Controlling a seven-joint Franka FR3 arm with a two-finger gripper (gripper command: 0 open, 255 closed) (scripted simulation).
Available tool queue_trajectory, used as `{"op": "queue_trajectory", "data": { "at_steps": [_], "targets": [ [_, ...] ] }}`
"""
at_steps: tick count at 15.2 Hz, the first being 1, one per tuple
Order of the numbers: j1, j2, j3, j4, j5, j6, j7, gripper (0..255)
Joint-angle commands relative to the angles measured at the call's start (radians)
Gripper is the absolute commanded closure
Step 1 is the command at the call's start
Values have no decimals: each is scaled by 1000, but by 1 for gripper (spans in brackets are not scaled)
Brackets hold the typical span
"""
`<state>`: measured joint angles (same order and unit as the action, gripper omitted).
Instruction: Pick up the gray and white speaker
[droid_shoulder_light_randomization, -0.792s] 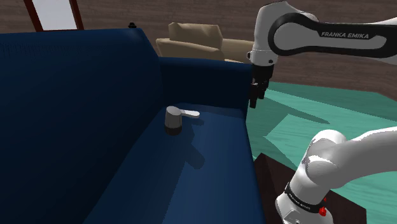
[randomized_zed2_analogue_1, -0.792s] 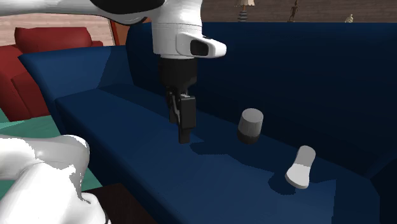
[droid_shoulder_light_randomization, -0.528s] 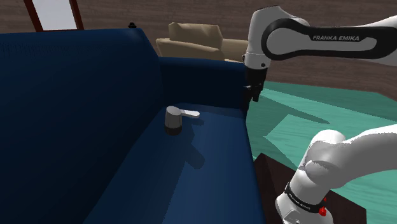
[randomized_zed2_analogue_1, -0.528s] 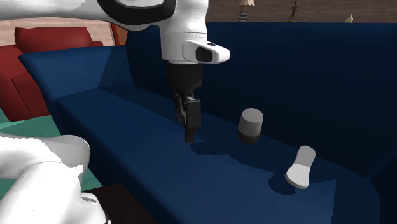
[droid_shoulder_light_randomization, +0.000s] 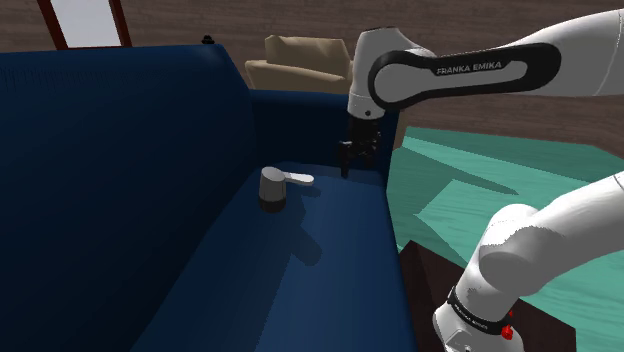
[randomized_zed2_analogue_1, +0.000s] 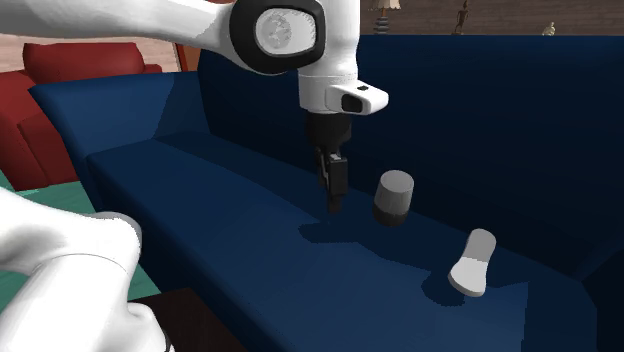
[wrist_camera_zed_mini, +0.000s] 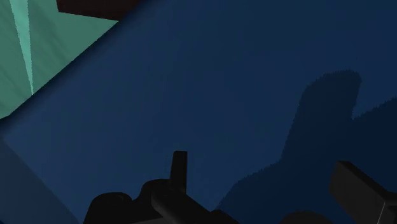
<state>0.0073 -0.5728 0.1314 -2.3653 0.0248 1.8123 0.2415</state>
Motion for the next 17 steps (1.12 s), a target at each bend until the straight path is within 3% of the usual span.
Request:
{"op": "queue_trajectory", "data": {
  "at_steps": [1, 9, 17],
  "targets": [
    [-3, 66, 30, 28, 14, 60, 66, 0],
    [-34, 330, 112, 183, -3, 246, 296, 0],
    [-45, 610, 151, 424, -100, 352, 534, 0]
  ]
}}
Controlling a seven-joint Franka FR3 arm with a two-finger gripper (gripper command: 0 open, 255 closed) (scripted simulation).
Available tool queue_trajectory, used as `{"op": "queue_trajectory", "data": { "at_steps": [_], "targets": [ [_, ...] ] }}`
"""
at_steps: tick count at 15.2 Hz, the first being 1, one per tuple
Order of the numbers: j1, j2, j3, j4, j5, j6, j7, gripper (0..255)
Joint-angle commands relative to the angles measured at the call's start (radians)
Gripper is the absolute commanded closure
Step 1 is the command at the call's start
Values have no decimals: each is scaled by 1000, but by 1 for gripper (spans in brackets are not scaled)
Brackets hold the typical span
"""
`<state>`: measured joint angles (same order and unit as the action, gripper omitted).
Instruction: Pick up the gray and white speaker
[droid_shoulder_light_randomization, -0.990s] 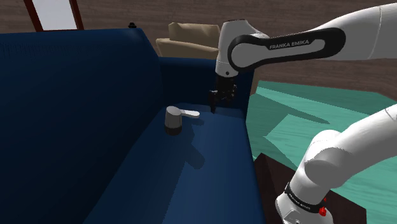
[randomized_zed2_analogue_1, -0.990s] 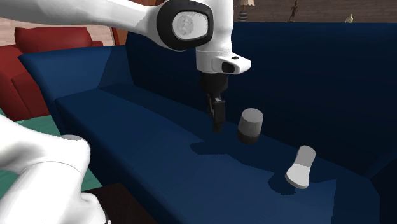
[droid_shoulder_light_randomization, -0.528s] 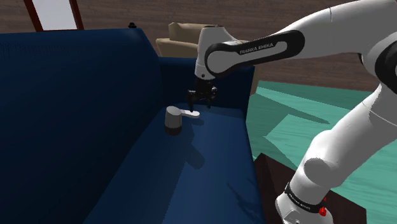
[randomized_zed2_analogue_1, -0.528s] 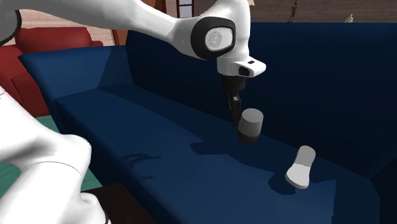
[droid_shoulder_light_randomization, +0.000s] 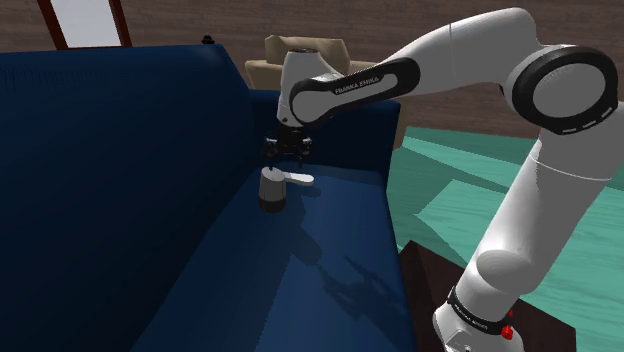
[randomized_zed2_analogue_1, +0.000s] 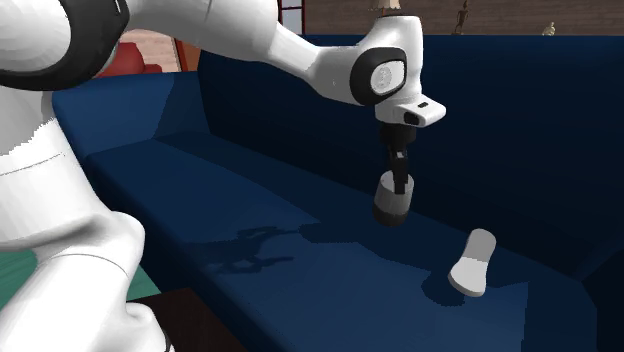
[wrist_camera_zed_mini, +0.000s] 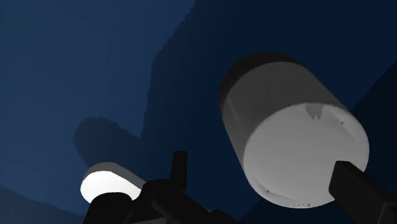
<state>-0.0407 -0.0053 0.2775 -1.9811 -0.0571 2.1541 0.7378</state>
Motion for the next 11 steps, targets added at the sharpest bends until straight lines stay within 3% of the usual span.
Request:
{"op": "queue_trajectory", "data": {
  "at_steps": [1, 4, 11],
  "targets": [
    [5, 78, 5, 76, -33, 18, 67, 0],
    [14, 154, 1, 159, -65, 28, 126, 0],
    [16, 184, -3, 93, -83, 121, 142, 0]
  ]
}}
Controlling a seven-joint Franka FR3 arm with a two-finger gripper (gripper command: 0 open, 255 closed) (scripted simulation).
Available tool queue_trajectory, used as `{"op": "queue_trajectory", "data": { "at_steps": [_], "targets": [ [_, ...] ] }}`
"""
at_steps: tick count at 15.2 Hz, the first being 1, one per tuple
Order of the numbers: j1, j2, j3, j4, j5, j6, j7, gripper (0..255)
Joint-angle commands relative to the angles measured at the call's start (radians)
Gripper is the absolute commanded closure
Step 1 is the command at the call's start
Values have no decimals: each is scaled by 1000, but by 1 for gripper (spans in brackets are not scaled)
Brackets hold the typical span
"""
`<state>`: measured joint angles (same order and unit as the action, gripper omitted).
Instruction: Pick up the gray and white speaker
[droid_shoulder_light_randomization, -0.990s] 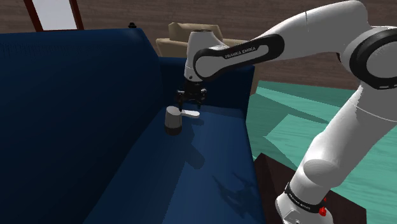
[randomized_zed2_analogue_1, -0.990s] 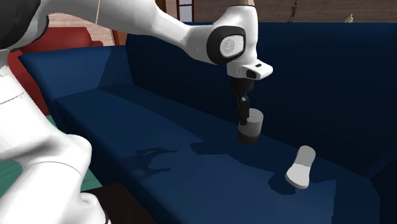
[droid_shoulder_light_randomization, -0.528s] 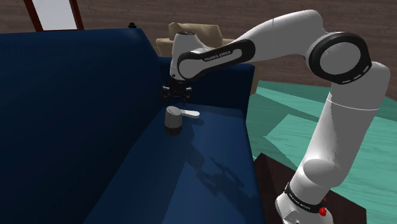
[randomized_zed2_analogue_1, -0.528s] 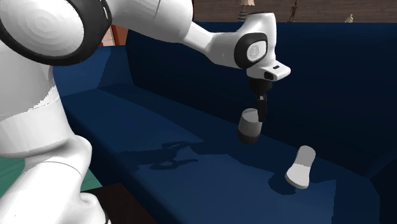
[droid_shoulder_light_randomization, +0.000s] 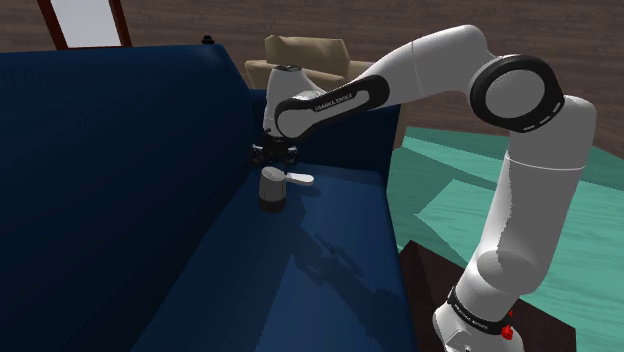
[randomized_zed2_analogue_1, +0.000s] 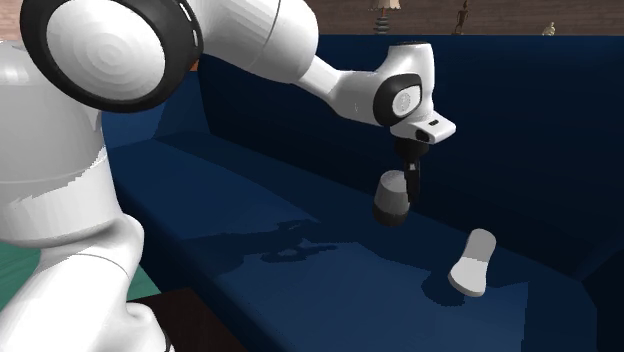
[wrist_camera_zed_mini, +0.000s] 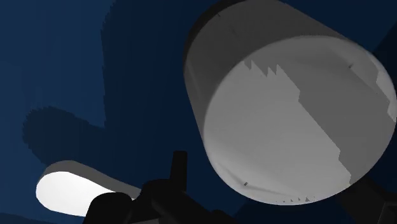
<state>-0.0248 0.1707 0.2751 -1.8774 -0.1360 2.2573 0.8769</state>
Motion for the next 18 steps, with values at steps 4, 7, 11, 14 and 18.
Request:
{"op": "queue_trajectory", "data": {
  "at_steps": [4, 7, 11, 14, 18],
  "targets": [
    [0, 10, -1, -8, -5, 18, 3, 255],
    [0, 10, -1, -10, -5, 20, 3, 255],
    [0, 11, -2, -9, -5, 19, 2, 255],
    [0, -1, 0, 6, 1, -6, -2, 255],
    [-1, -17, 2, 41, 11, -56, -10, 255]
  ]
}}
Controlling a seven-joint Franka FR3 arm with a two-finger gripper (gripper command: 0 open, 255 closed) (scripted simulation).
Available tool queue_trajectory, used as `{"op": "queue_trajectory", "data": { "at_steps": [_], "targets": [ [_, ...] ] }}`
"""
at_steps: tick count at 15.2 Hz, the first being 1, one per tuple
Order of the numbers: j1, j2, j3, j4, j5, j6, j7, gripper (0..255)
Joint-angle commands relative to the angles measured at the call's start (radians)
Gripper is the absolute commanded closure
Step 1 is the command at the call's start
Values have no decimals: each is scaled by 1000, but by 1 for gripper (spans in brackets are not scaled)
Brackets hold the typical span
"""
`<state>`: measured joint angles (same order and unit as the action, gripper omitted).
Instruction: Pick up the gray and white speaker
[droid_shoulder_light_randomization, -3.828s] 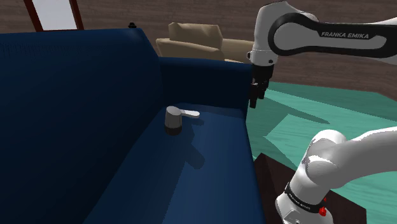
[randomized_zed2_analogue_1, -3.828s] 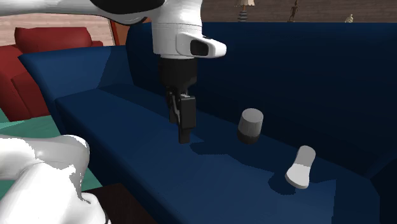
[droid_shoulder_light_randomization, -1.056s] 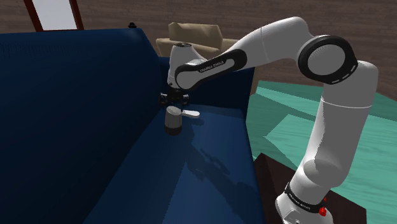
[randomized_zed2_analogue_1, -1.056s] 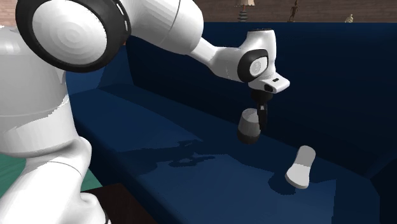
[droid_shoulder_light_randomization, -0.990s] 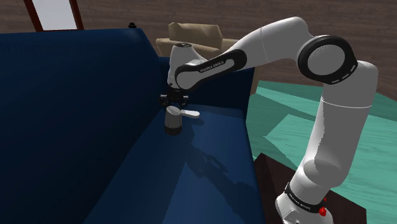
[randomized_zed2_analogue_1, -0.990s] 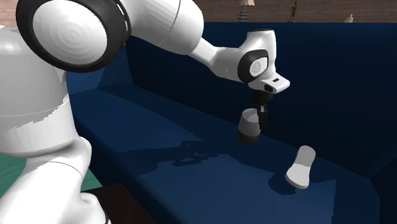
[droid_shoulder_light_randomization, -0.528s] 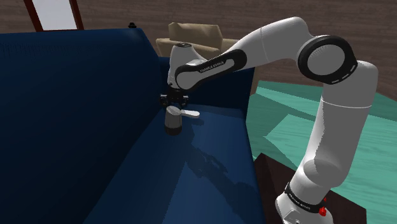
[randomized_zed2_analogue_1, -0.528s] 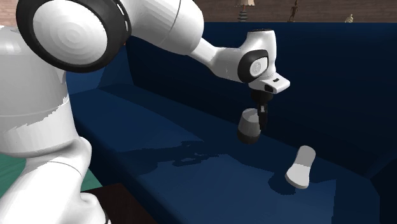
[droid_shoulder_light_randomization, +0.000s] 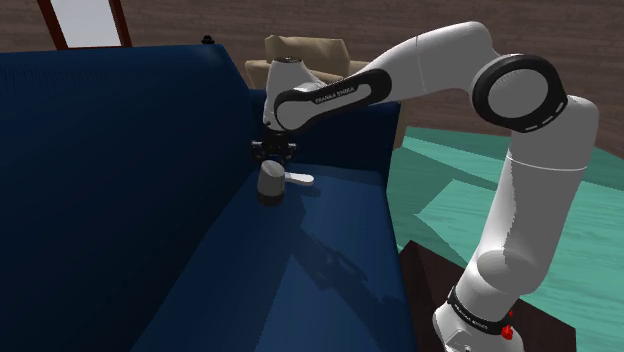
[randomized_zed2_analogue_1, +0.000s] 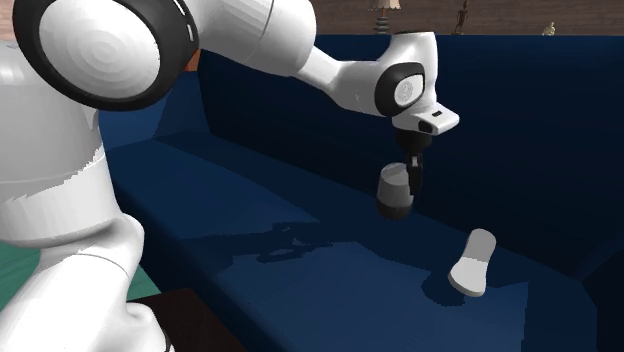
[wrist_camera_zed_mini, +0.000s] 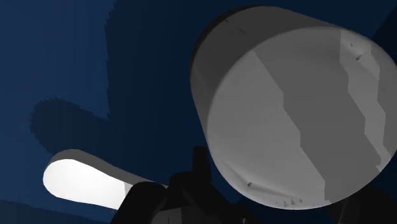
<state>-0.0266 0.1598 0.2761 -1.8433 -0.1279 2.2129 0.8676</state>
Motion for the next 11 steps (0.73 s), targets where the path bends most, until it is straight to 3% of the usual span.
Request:
{"op": "queue_trajectory", "data": {
  "at_steps": [1, 11],
  "targets": [
    [0, -9, 1, 16, 4, -24, -3, 255],
    [0, -29, 4, 101, 17, -127, -16, 255]
  ]
}}
